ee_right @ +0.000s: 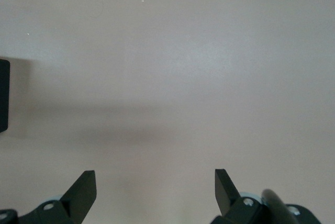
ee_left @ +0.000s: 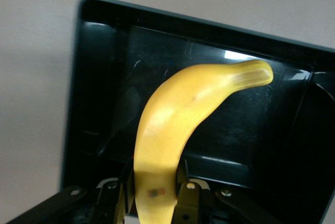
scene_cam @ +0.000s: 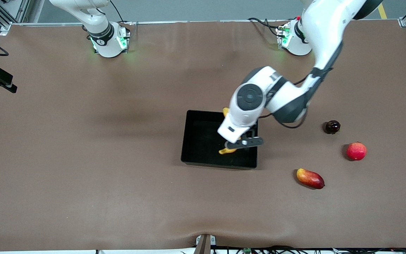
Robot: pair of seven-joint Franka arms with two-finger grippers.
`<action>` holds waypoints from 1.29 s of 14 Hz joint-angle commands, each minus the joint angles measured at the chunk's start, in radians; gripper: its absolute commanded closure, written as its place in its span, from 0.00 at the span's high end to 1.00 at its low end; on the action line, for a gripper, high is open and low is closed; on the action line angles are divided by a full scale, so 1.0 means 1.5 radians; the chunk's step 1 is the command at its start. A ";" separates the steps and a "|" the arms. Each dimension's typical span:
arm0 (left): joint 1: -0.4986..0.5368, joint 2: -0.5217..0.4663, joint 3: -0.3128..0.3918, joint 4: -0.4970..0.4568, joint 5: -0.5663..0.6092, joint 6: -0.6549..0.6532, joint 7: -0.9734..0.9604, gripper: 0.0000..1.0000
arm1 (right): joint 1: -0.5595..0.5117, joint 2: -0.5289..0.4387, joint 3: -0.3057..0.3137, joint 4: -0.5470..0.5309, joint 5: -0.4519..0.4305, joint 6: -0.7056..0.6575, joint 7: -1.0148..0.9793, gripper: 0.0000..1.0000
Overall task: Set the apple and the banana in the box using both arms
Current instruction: 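Carry the banana into the box and open the left gripper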
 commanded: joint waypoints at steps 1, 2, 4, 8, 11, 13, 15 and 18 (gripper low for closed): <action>-0.024 0.030 0.004 0.009 0.017 0.064 -0.021 0.00 | -0.013 0.003 0.009 0.008 -0.010 -0.001 -0.011 1.00; -0.030 0.040 0.004 0.009 0.017 0.091 -0.032 0.00 | -0.013 0.002 0.009 0.008 -0.010 -0.002 -0.011 1.00; -0.047 0.059 0.009 0.010 0.019 0.128 -0.033 0.00 | -0.013 0.002 0.009 0.008 -0.010 -0.002 -0.011 1.00; -0.129 0.084 0.101 0.010 0.022 0.190 -0.036 0.00 | -0.013 0.002 0.009 0.008 -0.010 -0.002 -0.010 1.00; -0.139 0.108 0.112 0.010 0.022 0.205 -0.036 0.00 | -0.013 0.003 0.009 0.008 -0.010 -0.003 -0.010 1.00; -0.140 0.125 0.112 0.010 0.023 0.220 -0.035 0.00 | -0.013 0.002 0.009 0.008 -0.010 -0.003 -0.010 1.00; -0.140 0.131 0.115 0.009 0.026 0.226 -0.033 0.42 | -0.013 0.002 0.009 0.008 -0.010 -0.003 -0.010 1.00; -0.132 0.107 0.116 0.009 0.027 0.218 -0.034 1.00 | -0.013 0.002 0.009 0.008 -0.010 -0.003 -0.010 1.00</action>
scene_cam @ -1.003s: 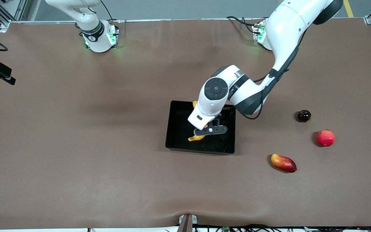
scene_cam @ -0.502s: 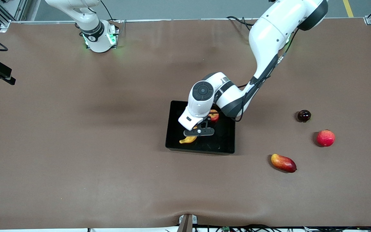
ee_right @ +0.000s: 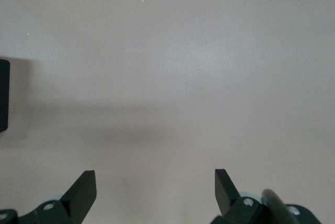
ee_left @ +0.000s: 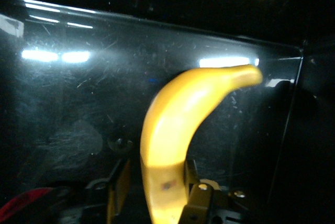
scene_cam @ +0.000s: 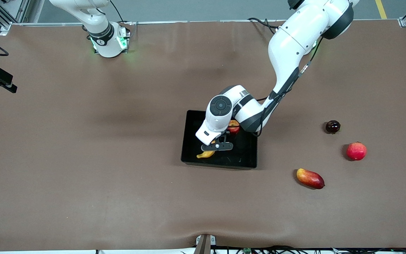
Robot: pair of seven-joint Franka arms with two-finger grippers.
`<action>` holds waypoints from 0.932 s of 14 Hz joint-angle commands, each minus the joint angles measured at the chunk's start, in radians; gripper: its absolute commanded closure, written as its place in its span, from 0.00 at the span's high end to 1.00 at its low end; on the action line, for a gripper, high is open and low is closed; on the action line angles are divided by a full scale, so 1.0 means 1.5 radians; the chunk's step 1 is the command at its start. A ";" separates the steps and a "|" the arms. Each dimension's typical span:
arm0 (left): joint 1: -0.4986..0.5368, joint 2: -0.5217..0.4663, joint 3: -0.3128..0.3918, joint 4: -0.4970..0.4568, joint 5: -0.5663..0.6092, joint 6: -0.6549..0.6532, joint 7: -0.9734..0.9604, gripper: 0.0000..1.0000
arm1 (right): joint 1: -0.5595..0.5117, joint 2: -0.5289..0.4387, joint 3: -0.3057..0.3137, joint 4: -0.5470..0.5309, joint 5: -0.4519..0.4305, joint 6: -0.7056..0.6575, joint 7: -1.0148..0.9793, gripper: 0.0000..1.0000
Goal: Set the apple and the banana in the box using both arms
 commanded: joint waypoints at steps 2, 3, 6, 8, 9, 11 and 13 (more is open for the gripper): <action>0.022 -0.059 0.004 0.005 0.018 -0.034 -0.011 1.00 | -0.013 0.002 0.009 0.008 -0.010 -0.002 -0.011 1.00; 0.043 -0.093 0.003 0.005 0.016 -0.061 -0.012 1.00 | -0.013 0.003 0.009 0.008 -0.010 -0.002 -0.011 1.00; 0.122 -0.200 -0.005 0.001 0.009 -0.144 -0.008 1.00 | -0.013 0.003 0.009 0.009 -0.010 -0.001 -0.011 1.00; 0.145 -0.248 -0.003 0.002 0.009 -0.206 -0.001 1.00 | -0.013 0.002 0.009 0.009 -0.011 -0.001 -0.011 1.00; 0.166 -0.271 -0.004 0.002 0.009 -0.235 0.025 1.00 | -0.013 0.002 0.009 0.008 -0.010 -0.001 -0.011 1.00; 0.210 -0.314 -0.005 0.002 0.008 -0.262 0.094 1.00 | -0.013 0.002 0.009 0.009 -0.011 -0.002 -0.011 1.00; 0.250 -0.352 -0.005 0.003 -0.018 -0.303 0.159 1.00 | -0.013 0.002 0.009 0.008 -0.011 -0.001 -0.011 1.00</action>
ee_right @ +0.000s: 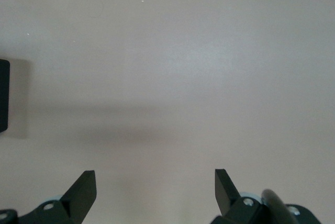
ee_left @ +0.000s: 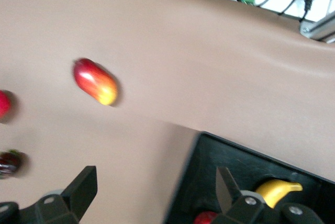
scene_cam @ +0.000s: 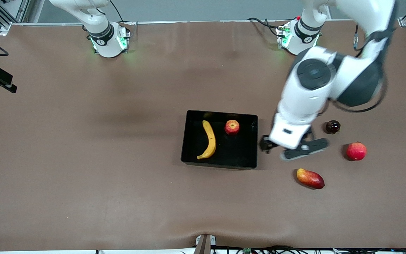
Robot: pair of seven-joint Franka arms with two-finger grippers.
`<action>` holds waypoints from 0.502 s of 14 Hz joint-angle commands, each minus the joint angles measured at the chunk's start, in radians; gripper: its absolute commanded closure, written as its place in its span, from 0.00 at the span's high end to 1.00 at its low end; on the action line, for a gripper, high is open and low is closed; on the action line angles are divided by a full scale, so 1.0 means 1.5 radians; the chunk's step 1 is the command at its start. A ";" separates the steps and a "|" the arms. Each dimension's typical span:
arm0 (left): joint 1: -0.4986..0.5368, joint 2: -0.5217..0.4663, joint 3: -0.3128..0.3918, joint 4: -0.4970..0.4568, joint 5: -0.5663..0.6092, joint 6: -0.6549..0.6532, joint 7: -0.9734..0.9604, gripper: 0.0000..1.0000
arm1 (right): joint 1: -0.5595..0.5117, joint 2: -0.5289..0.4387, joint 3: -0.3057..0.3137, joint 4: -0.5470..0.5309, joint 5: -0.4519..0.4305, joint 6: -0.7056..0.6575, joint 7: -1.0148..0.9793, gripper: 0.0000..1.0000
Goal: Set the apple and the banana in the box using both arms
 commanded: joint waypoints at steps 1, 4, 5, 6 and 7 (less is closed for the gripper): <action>0.062 -0.066 -0.007 -0.026 -0.037 -0.056 0.105 1.00 | -0.013 0.002 0.009 0.008 -0.011 -0.002 -0.011 1.00; 0.119 -0.112 -0.005 -0.026 -0.071 -0.124 0.187 1.00 | -0.013 0.002 0.009 0.009 -0.011 -0.002 -0.011 1.00; 0.139 -0.122 -0.006 -0.026 -0.072 -0.145 0.225 1.00 | -0.013 0.002 0.009 0.009 -0.011 -0.002 -0.011 1.00; 0.155 -0.134 -0.006 -0.026 -0.073 -0.163 0.276 1.00 | -0.013 0.003 0.009 0.009 -0.011 -0.002 -0.011 1.00; 0.175 -0.147 -0.007 -0.027 -0.079 -0.181 0.314 1.00 | -0.013 0.002 0.009 0.008 -0.011 -0.002 -0.011 1.00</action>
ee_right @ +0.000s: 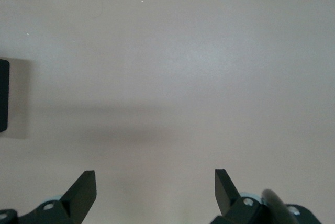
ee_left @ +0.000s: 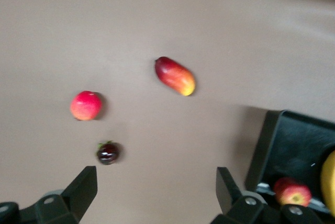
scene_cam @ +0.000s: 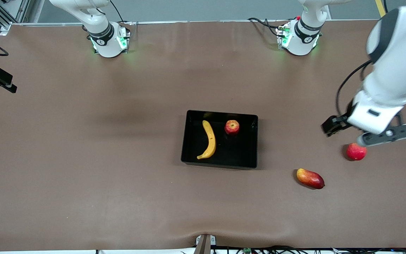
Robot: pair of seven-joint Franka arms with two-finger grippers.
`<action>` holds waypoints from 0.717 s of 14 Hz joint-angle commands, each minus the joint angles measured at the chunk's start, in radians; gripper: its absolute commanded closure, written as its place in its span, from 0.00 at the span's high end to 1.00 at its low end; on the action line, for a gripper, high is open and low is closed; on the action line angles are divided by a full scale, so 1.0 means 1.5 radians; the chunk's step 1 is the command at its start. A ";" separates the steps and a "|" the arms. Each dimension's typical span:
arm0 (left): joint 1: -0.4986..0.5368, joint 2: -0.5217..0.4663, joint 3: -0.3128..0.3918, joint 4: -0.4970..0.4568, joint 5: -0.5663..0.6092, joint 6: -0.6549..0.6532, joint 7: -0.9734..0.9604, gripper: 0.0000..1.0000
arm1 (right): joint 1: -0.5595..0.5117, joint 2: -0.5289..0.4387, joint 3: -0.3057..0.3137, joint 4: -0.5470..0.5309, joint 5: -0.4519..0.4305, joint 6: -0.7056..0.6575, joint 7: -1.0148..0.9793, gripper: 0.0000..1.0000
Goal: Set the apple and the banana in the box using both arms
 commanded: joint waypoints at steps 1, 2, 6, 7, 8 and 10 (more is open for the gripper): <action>0.053 -0.056 -0.008 -0.029 -0.036 -0.041 0.077 1.00 | -0.013 0.002 0.009 0.009 -0.011 -0.002 -0.011 1.00; 0.057 -0.065 -0.007 -0.029 -0.047 -0.049 0.082 1.00 | -0.013 0.002 0.009 0.009 -0.011 -0.001 -0.011 1.00; 0.057 -0.119 0.005 -0.058 -0.065 -0.097 0.131 1.00 | -0.013 0.002 0.009 0.009 -0.011 -0.002 -0.011 1.00; 0.046 -0.140 0.025 -0.087 -0.077 -0.096 0.133 1.00 | -0.013 0.002 0.009 0.009 -0.011 -0.001 -0.011 1.00; 0.025 -0.157 0.051 -0.111 -0.089 -0.092 0.142 1.00 | -0.013 0.002 0.009 0.009 -0.011 -0.001 -0.011 1.00; 0.011 -0.182 0.077 -0.139 -0.092 -0.088 0.188 1.00 | -0.013 0.002 0.009 0.008 -0.011 -0.001 -0.011 1.00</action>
